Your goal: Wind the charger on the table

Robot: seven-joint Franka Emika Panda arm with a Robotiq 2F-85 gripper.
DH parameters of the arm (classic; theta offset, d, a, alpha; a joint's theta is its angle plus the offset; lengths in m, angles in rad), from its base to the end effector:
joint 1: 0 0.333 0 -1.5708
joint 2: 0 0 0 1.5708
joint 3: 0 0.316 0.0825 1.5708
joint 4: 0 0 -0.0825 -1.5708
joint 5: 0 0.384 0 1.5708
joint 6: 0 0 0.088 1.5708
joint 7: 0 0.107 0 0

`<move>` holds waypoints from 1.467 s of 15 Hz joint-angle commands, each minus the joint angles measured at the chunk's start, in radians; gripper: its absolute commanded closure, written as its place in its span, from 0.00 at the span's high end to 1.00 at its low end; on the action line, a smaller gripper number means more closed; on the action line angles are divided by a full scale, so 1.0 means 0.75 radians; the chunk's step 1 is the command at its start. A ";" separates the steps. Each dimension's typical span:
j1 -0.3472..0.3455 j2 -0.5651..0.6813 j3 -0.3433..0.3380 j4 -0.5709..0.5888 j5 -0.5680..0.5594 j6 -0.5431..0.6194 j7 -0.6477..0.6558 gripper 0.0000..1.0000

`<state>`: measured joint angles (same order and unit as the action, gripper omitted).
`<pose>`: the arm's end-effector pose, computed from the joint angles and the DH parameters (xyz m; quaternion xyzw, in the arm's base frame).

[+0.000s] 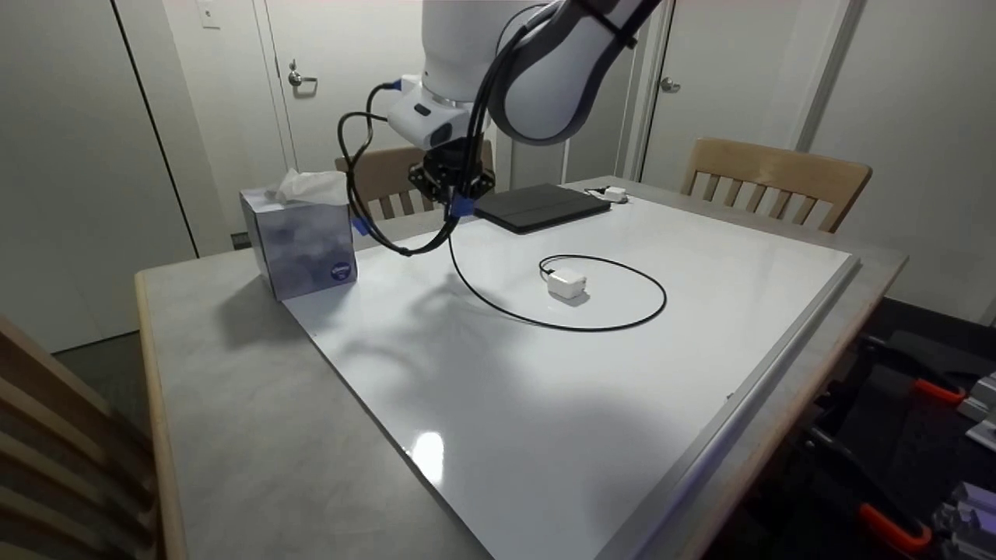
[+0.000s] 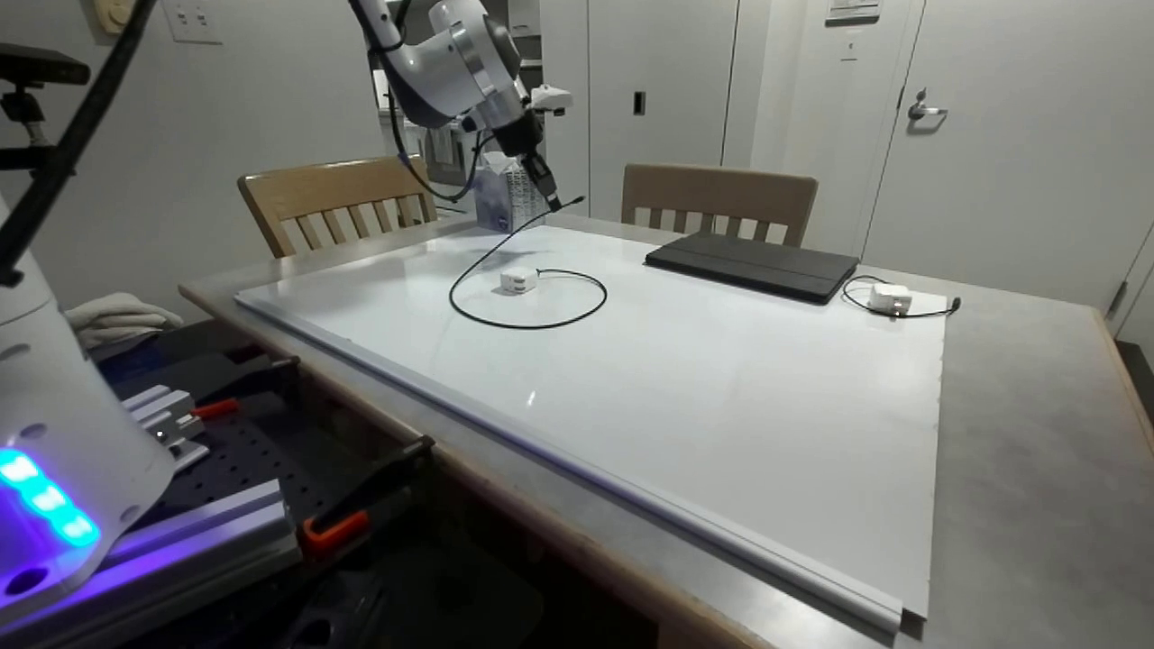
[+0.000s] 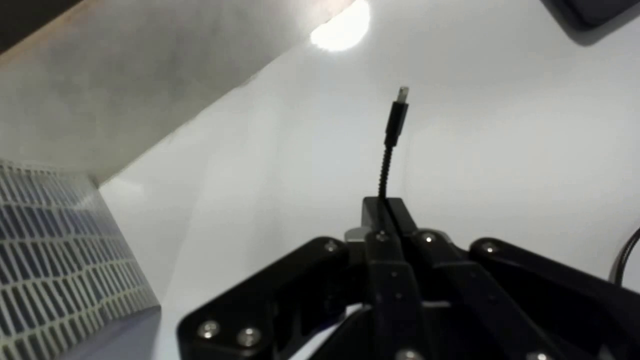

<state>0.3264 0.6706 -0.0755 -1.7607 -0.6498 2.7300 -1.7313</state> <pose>0.6551 0.1971 0.2106 0.2746 0.9324 -0.0277 0.2332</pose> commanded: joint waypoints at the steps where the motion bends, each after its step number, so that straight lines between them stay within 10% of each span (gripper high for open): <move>1: 0.018 -0.001 -0.103 0.034 -0.163 -0.040 0.320 0.01; 7: -0.093 -0.012 -0.040 0.015 -0.406 -0.191 0.679 0.03; 12: -0.097 -0.019 -0.039 0.006 -0.412 -0.208 0.715 0.01; 22: -0.184 -0.089 0.075 -0.148 -0.332 -0.556 1.334 0.01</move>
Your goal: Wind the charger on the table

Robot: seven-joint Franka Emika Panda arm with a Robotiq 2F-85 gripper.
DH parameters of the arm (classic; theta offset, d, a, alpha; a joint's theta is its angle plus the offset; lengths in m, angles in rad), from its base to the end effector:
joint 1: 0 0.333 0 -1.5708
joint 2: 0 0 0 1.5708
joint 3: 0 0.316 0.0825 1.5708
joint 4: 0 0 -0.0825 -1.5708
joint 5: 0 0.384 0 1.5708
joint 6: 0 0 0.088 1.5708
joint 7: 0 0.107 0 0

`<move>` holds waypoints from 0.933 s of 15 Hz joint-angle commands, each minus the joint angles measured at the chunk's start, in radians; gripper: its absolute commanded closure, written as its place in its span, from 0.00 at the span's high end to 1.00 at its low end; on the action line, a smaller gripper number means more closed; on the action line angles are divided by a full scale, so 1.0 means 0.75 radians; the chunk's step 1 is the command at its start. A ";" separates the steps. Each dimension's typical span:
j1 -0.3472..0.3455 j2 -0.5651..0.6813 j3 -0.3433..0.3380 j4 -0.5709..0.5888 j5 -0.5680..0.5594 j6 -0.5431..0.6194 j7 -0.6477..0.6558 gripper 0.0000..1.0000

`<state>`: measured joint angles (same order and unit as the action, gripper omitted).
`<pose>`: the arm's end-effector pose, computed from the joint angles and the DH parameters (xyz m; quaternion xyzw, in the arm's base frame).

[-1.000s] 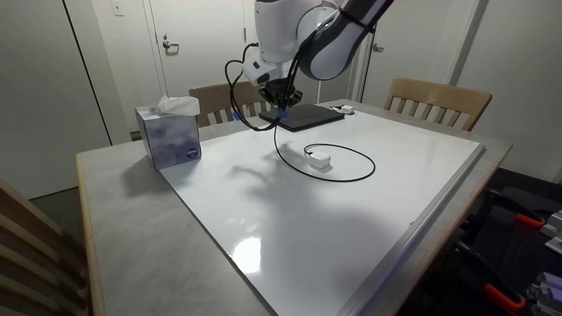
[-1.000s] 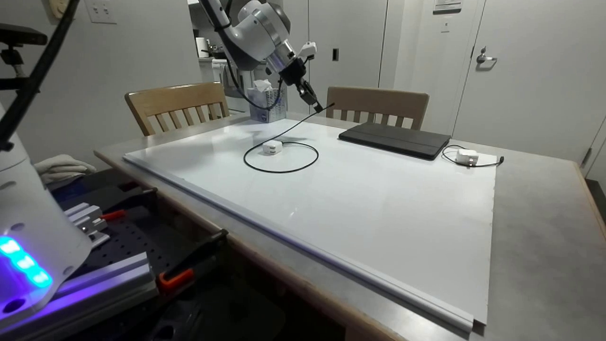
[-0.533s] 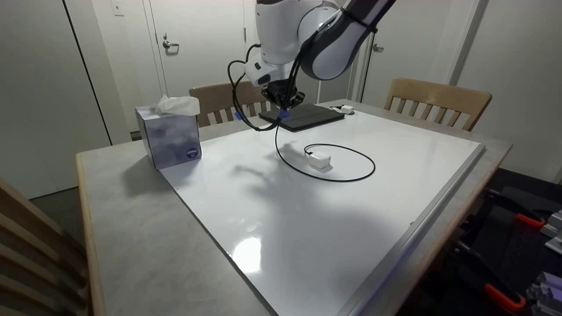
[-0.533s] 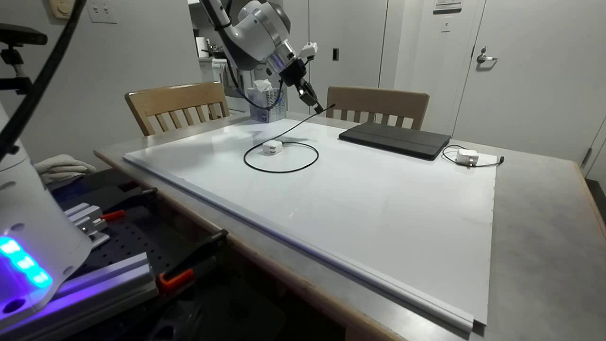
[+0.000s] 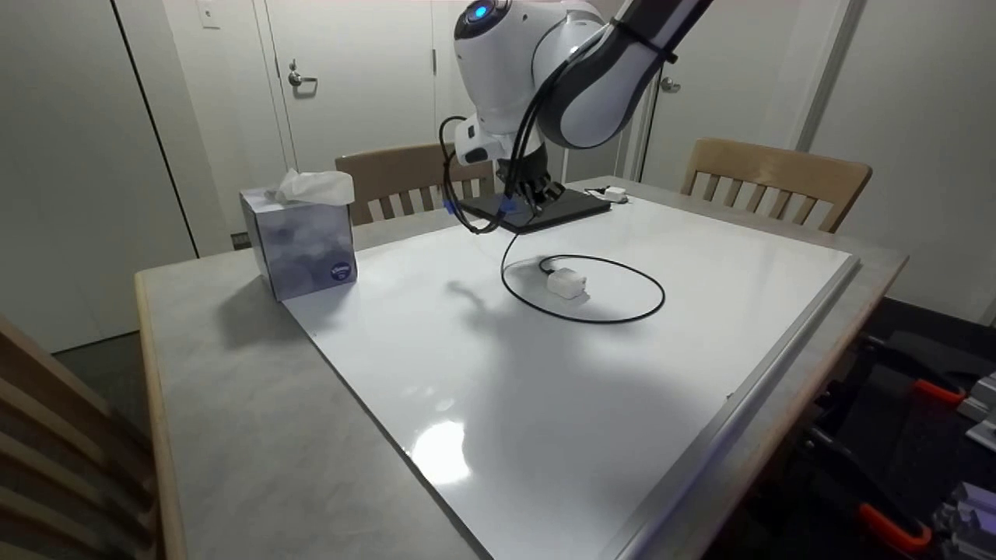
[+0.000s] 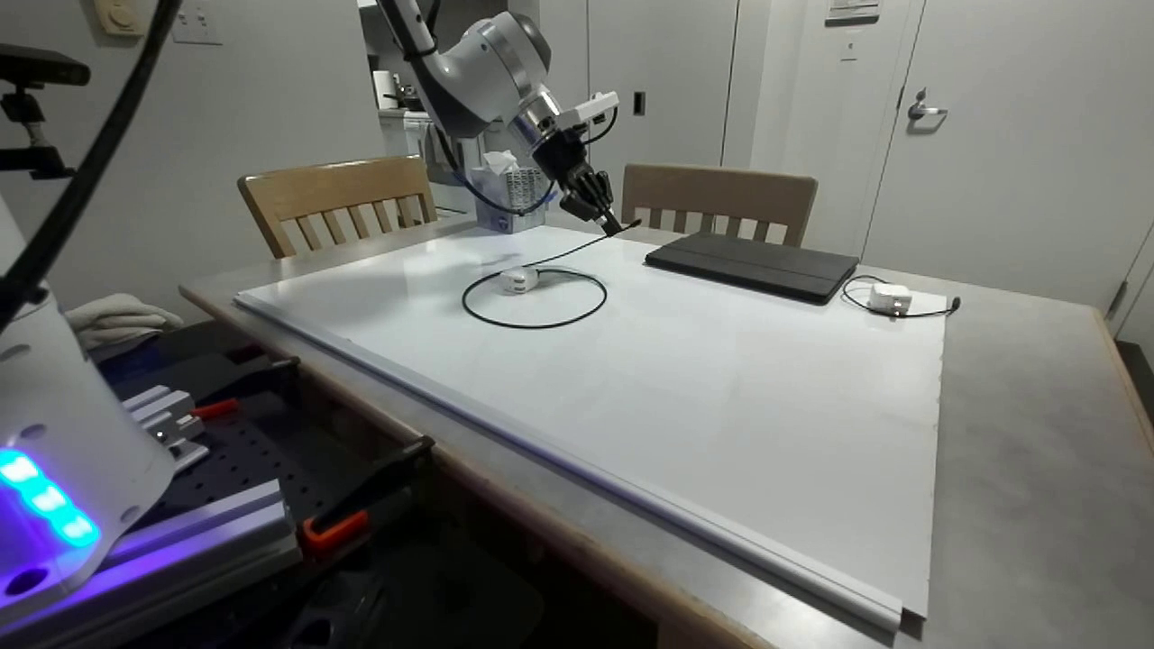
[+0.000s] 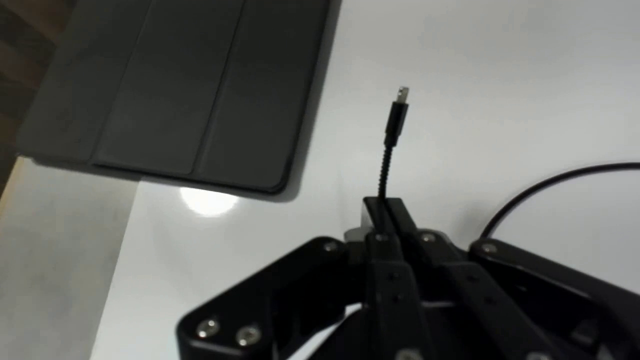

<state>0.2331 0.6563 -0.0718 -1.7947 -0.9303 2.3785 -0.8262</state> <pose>0.6424 0.0991 0.1804 0.6168 0.7190 -0.1386 0.2886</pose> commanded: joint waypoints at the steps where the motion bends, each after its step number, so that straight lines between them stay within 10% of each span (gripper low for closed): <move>1: -0.080 -0.078 0.092 -0.129 0.068 -0.114 0.177 0.01; 5: -0.152 -0.108 0.130 -0.238 0.133 -0.052 0.389 0.01; 14: -0.185 -0.122 0.050 -0.287 -0.217 0.243 0.869 0.01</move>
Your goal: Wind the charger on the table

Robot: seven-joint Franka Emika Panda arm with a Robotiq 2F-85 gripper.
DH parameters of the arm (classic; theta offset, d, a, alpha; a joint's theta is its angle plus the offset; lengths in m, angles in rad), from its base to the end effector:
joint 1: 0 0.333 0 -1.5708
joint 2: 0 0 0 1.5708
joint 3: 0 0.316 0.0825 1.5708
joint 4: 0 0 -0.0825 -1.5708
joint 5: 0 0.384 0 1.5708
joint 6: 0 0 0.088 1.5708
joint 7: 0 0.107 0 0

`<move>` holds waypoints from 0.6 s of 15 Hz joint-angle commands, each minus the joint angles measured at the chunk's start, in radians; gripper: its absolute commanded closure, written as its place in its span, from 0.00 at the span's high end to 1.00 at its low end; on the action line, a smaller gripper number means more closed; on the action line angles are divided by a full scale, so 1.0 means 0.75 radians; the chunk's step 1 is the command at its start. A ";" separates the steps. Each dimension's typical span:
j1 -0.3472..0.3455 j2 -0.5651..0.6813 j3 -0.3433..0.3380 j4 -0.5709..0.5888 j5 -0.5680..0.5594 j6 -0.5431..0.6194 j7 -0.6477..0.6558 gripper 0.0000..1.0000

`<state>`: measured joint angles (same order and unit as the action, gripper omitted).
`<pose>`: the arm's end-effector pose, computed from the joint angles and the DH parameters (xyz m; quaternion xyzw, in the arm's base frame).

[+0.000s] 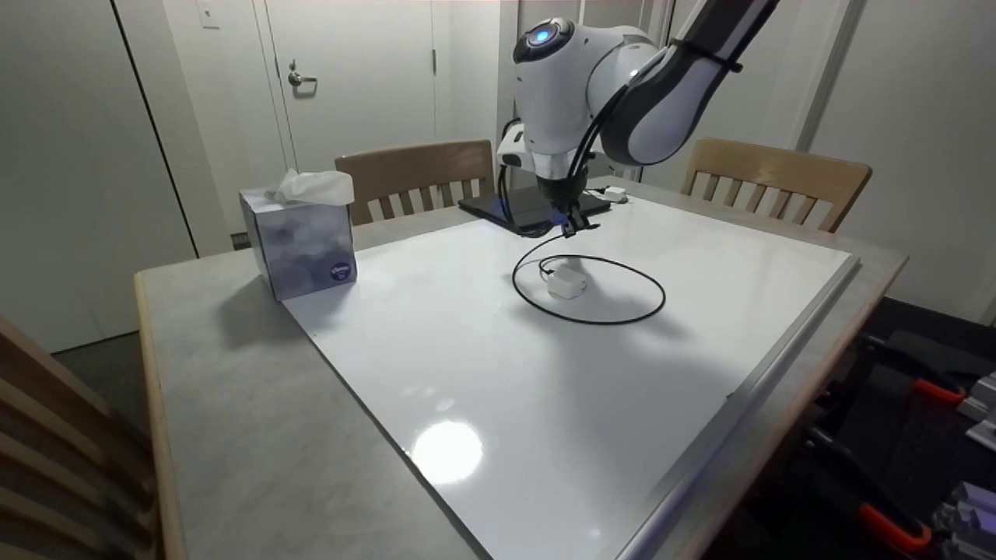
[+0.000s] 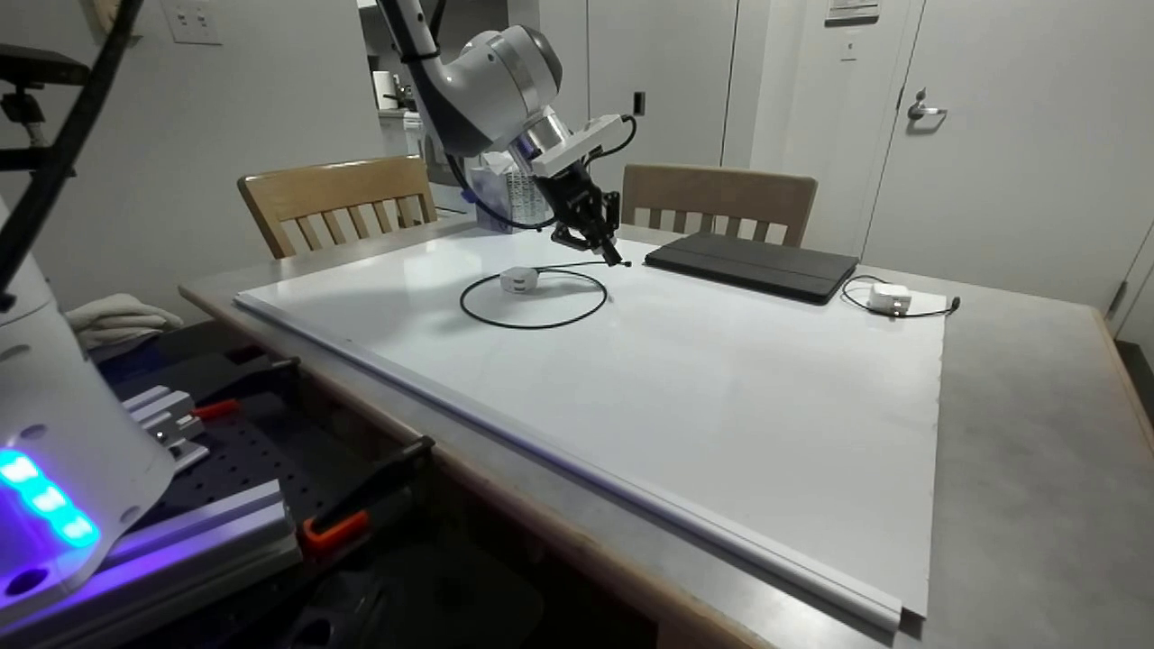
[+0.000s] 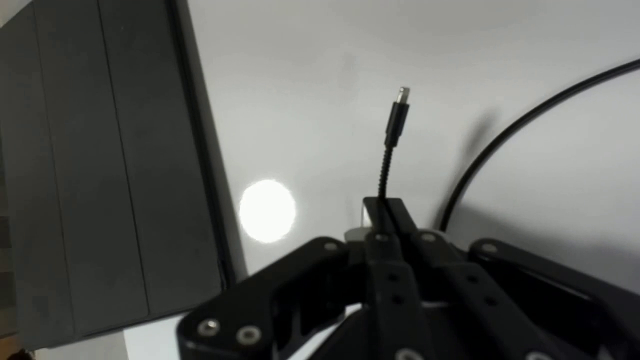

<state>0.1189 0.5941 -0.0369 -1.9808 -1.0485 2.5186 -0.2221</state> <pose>0.5964 0.0570 0.1548 0.7880 0.5426 -0.0478 0.2869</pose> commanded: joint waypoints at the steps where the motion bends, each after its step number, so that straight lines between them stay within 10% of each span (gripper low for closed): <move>1: -0.060 -0.044 0.019 -0.047 -0.024 0.061 0.061 0.01; 9: -0.114 -0.090 0.025 -0.117 0.134 0.041 0.111 0.01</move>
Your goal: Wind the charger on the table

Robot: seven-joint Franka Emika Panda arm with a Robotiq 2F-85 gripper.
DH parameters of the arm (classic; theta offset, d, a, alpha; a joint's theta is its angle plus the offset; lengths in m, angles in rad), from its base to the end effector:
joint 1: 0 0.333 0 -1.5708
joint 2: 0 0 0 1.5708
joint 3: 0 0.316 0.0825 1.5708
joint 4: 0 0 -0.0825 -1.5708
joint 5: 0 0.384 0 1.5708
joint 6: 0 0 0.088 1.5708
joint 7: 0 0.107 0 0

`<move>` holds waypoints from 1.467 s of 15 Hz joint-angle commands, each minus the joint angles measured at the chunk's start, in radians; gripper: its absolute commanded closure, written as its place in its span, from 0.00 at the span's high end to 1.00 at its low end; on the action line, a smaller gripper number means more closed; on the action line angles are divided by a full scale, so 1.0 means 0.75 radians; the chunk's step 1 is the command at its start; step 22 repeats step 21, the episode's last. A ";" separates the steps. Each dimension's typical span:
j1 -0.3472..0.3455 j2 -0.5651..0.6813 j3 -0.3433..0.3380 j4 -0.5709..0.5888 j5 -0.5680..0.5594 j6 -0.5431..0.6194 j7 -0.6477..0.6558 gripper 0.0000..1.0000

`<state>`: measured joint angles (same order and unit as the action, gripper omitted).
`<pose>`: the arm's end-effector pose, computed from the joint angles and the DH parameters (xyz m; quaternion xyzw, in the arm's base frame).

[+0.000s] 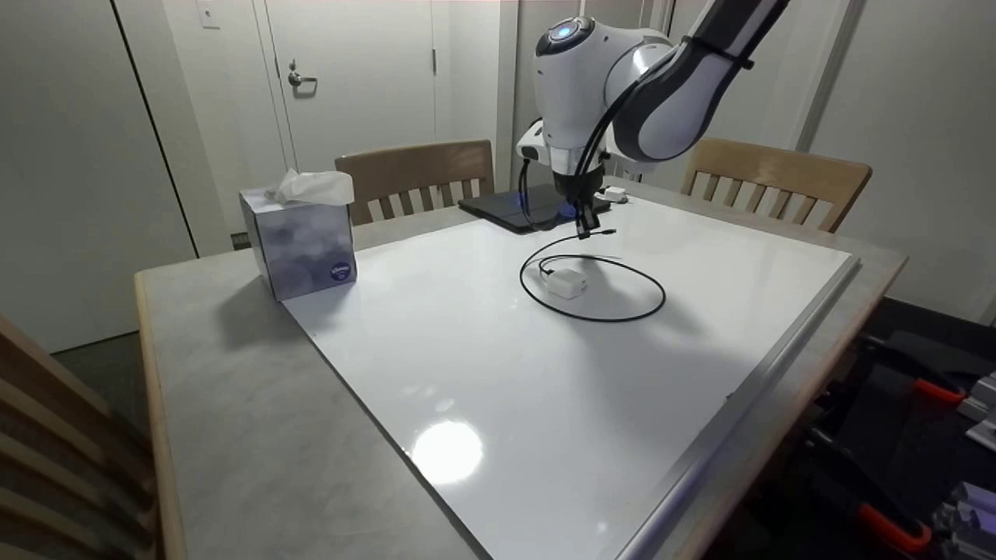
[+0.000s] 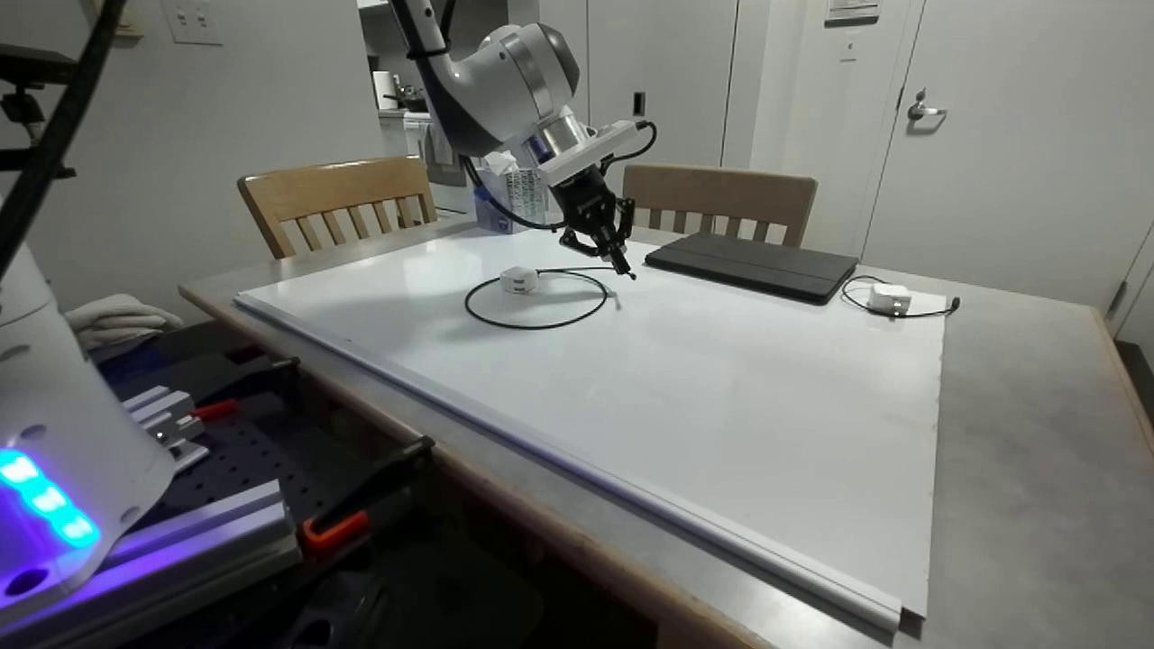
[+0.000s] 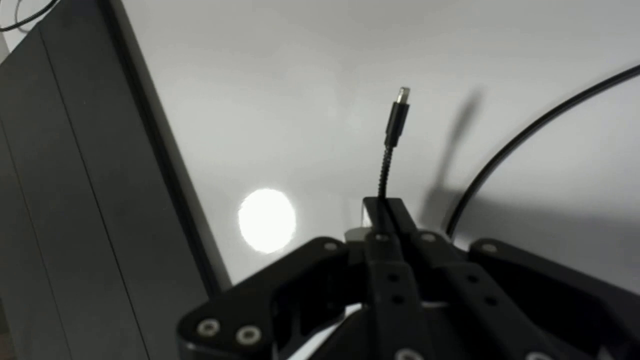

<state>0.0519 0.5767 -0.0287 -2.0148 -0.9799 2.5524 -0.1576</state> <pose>0.5907 0.0251 0.1551 0.8397 0.4759 -0.0371 0.2589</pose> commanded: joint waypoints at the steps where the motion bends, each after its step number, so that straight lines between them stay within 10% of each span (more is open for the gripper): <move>1: -0.025 -0.069 0.012 -0.073 0.058 -0.005 0.030 0.01; 10: 0.019 -0.134 0.015 -0.053 0.086 -0.119 -0.018 0.63; 15: -0.023 -0.204 0.132 -0.044 0.215 -0.254 -0.407 0.98; 22: -0.046 -0.140 0.182 0.124 0.322 -0.302 -0.987 1.00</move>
